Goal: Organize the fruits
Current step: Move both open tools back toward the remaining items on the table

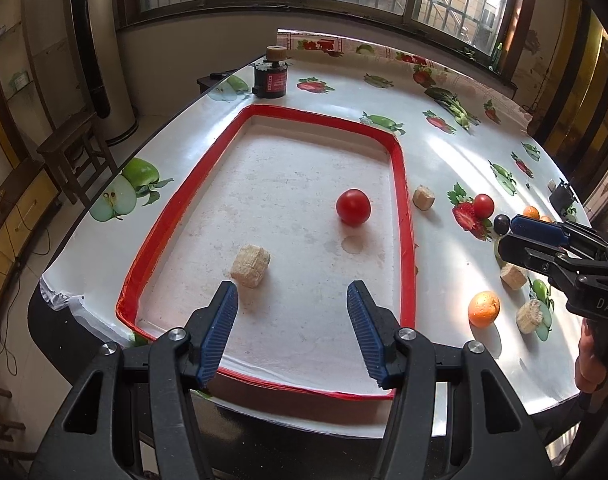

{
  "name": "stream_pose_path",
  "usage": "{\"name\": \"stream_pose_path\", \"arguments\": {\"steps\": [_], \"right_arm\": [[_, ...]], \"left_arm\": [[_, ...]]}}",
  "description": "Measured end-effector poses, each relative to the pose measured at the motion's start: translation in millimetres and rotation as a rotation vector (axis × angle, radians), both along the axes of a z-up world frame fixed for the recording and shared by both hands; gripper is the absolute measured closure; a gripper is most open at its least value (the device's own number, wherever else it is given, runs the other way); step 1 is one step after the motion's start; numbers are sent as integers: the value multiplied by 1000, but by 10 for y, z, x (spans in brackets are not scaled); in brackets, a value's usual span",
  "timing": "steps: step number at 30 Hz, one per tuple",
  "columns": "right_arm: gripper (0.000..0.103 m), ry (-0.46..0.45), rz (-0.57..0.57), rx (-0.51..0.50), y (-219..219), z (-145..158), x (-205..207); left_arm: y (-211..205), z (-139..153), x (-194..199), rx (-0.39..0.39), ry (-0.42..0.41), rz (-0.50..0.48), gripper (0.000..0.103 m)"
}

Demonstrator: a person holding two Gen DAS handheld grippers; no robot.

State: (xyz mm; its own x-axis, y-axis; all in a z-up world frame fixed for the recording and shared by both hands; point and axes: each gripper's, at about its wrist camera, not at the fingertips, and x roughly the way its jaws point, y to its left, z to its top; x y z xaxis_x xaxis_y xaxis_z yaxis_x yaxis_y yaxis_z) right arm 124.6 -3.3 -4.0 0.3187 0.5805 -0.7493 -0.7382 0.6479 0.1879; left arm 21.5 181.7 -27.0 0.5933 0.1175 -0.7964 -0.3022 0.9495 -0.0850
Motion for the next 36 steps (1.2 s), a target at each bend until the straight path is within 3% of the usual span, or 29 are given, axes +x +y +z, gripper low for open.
{"name": "stream_pose_path", "arguments": {"steps": [5,23,36], "right_arm": [[42,-16,-34,11,-256,45,-38],[41,-11,-180,-7,-1160,-29,-87],[40,11,-268,-26,-1628,-146,-169]], "left_arm": [[-138,71,-12,14,-14,-19,46],[-610,106,40,10,-15,-116,46],[-1131,-21,181,-8,19,-245,46]]}}
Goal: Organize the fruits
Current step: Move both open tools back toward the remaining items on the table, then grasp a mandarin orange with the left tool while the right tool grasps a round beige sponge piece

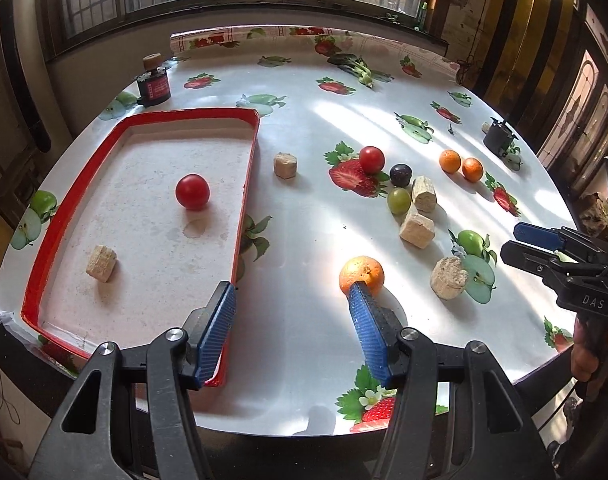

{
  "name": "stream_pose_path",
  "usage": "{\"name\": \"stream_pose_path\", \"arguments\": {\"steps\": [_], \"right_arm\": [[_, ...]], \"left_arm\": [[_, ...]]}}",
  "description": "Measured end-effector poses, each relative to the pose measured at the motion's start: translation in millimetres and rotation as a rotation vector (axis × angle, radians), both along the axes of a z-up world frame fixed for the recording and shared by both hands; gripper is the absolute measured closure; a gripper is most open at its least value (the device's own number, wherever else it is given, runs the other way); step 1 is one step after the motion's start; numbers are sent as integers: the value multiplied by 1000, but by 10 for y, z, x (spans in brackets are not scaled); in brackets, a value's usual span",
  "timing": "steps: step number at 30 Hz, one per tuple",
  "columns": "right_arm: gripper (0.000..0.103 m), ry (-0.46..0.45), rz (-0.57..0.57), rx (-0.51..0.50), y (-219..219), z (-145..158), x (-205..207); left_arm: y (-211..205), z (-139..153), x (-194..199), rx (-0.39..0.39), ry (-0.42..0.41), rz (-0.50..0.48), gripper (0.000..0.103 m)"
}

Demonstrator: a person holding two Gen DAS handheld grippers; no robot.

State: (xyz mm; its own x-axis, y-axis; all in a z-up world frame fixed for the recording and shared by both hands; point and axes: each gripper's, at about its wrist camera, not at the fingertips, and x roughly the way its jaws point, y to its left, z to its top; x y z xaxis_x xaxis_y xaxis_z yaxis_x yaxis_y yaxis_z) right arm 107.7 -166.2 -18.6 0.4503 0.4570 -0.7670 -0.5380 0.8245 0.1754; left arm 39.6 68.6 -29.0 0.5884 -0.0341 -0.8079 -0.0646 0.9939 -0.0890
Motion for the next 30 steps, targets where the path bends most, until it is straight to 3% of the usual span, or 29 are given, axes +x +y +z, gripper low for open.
{"name": "stream_pose_path", "arguments": {"steps": [6,18,22,24,26,30], "right_arm": [[40,33,14,5,17,-134,-83],[42,42,119,-63,489,-424,-153],[57,60,116,-86,527,-527,-74],[64,57,116,-73,509,-521,-55],[68,66,118,-60,496,-513,-36],[68,67,113,-54,465,-487,-33]], "left_arm": [[-169,-98,89,-11,30,-44,46],[-343,-297,348,-4,76,-95,46],[-385,-401,453,-6,88,-112,46],[-397,-462,495,-19,98,-125,52],[-429,-458,497,-3,83,-142,72],[-443,-423,458,-14,74,-163,71]]}}
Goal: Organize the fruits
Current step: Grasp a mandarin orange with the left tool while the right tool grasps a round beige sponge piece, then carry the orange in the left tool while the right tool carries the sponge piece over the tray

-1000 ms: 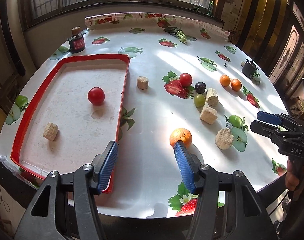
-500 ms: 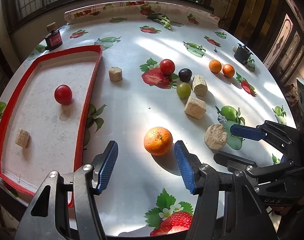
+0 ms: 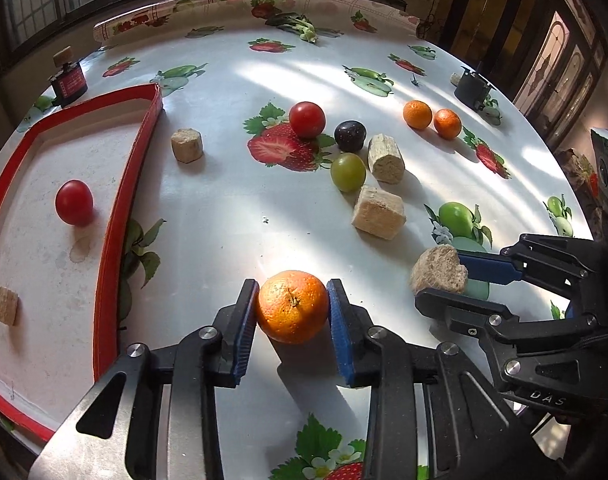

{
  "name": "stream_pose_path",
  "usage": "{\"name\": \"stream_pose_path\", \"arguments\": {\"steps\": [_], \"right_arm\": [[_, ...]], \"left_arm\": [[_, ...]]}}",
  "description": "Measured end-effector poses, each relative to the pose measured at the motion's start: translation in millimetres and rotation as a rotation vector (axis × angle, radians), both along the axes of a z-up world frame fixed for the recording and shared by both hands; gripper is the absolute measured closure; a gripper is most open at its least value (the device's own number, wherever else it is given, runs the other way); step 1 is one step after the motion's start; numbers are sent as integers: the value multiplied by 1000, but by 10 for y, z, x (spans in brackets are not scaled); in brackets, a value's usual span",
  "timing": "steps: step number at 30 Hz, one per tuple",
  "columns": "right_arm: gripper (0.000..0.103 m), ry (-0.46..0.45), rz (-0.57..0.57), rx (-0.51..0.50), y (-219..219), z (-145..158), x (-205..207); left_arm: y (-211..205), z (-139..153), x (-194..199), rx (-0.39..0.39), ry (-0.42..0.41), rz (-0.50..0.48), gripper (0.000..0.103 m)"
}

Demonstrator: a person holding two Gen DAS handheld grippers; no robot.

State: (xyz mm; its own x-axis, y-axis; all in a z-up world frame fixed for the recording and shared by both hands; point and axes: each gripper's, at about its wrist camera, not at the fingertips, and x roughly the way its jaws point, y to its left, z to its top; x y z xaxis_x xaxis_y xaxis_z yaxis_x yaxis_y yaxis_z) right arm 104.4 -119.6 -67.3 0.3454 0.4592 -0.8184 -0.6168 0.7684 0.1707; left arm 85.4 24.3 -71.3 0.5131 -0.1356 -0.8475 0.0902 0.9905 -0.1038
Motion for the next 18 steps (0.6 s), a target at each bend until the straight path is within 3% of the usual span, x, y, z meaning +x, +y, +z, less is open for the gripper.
{"name": "stream_pose_path", "arguments": {"steps": [18], "right_arm": [[68,-65,40,65,223,455,-52]], "left_arm": [[581,419,-294,22,-108,155,71]]}}
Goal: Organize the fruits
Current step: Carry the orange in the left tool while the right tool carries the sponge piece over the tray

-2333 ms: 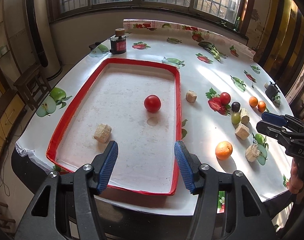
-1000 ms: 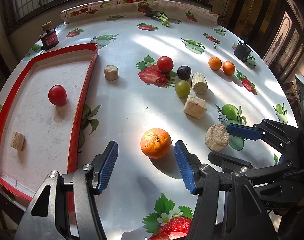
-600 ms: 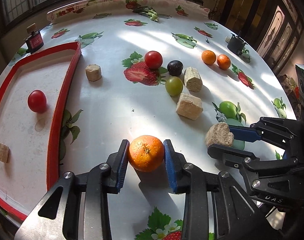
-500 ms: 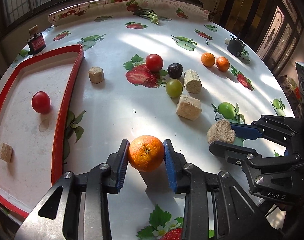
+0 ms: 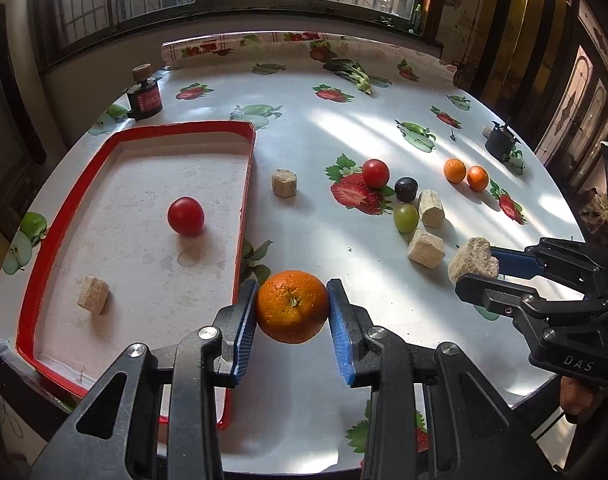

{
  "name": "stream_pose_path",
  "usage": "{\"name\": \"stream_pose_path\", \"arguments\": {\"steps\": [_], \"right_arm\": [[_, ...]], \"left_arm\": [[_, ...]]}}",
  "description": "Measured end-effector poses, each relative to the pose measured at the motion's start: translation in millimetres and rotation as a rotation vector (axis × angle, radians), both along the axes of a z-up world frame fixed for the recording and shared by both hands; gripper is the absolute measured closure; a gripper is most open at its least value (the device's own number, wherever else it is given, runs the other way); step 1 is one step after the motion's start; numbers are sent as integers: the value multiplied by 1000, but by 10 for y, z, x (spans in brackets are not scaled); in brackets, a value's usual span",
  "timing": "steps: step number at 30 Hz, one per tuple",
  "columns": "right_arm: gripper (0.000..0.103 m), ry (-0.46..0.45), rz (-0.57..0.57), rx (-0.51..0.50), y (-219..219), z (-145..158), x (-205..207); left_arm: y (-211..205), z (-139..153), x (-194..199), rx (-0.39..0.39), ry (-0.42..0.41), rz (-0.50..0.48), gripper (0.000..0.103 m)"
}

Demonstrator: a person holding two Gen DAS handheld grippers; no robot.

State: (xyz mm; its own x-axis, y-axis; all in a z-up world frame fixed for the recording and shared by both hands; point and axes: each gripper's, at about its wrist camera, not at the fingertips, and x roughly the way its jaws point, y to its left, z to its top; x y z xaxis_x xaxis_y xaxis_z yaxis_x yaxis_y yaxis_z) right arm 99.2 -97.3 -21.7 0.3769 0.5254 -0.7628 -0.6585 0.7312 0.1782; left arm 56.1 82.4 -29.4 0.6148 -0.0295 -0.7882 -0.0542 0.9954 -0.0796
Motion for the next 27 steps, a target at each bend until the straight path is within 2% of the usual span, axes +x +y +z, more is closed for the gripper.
{"name": "stream_pose_path", "arguments": {"steps": [13,27], "right_arm": [[68,-36,73,7,386,185,-87],[68,-31,127,1,763,190,-46]], "left_arm": [[365,69,-164,-6,-30,83,71],[750,73,-214,-26,-37,155,71]]}}
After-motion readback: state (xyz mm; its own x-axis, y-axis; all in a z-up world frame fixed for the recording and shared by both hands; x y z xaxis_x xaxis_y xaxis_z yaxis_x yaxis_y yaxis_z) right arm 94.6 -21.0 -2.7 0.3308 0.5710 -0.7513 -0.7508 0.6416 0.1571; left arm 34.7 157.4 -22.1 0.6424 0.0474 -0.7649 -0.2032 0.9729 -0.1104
